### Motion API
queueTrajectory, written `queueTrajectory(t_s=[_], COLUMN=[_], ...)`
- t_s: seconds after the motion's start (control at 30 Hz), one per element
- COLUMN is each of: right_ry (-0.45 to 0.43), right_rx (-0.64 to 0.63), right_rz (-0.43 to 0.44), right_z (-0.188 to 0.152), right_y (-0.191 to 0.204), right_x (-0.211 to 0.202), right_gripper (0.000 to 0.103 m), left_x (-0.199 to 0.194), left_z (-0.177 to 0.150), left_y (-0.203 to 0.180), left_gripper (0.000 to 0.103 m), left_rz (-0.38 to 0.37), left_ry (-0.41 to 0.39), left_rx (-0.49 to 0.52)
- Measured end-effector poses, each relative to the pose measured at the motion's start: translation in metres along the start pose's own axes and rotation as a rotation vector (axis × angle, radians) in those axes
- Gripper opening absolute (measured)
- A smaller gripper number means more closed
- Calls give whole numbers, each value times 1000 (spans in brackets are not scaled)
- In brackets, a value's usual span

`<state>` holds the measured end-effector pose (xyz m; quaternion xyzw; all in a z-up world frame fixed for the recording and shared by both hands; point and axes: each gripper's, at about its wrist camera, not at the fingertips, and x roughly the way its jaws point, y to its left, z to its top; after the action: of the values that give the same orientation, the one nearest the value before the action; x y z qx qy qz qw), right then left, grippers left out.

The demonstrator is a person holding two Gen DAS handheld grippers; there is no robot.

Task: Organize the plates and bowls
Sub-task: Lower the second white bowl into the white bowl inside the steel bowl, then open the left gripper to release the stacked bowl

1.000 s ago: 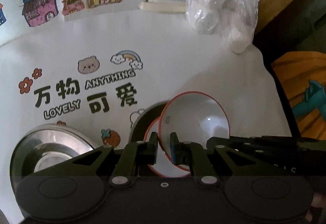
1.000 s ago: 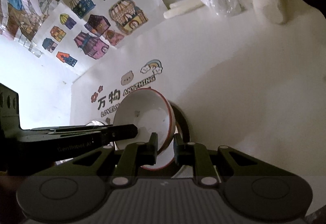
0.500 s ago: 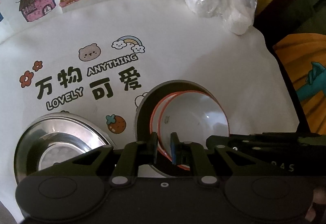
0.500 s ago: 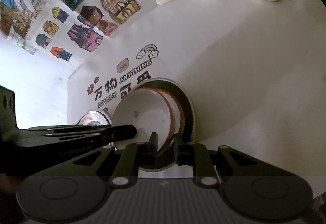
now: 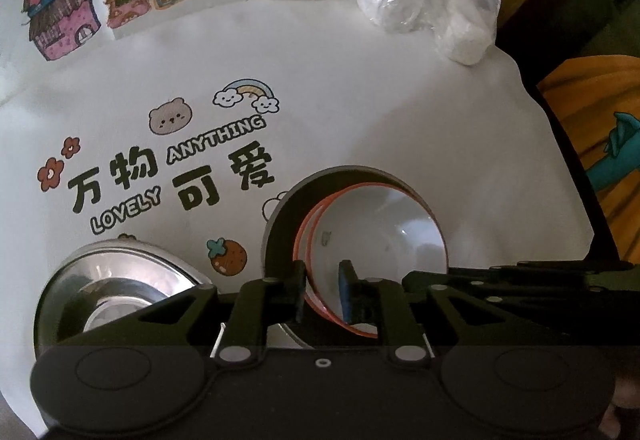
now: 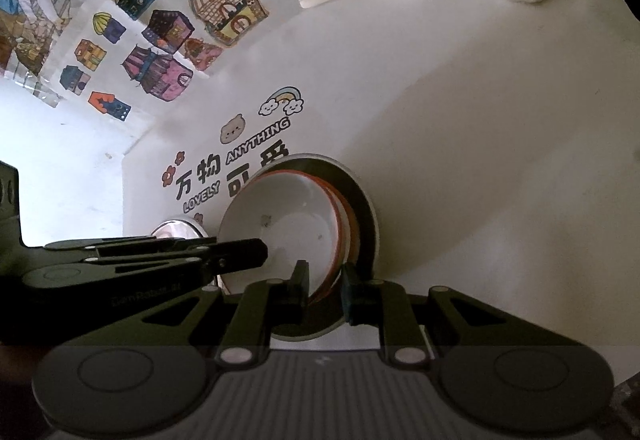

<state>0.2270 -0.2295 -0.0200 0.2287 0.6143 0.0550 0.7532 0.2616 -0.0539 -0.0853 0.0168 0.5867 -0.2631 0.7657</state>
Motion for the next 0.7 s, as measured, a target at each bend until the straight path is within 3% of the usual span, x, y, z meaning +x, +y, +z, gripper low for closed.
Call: queueTrajectory(t_s=[0.53,0.7], right_ry=[10,2], right_rx=[-9,-26], right_rz=[-7,-9], right_z=[2,3], right_y=[2,4], right_x=[2,-1], right_gripper=[24,28], left_x=[1,-3], left_z=[1,1], left_y=[4,5], left_gripper=[24,38], left_rz=[12,3], left_ry=[-1,-15], left_rx=[-6,-21])
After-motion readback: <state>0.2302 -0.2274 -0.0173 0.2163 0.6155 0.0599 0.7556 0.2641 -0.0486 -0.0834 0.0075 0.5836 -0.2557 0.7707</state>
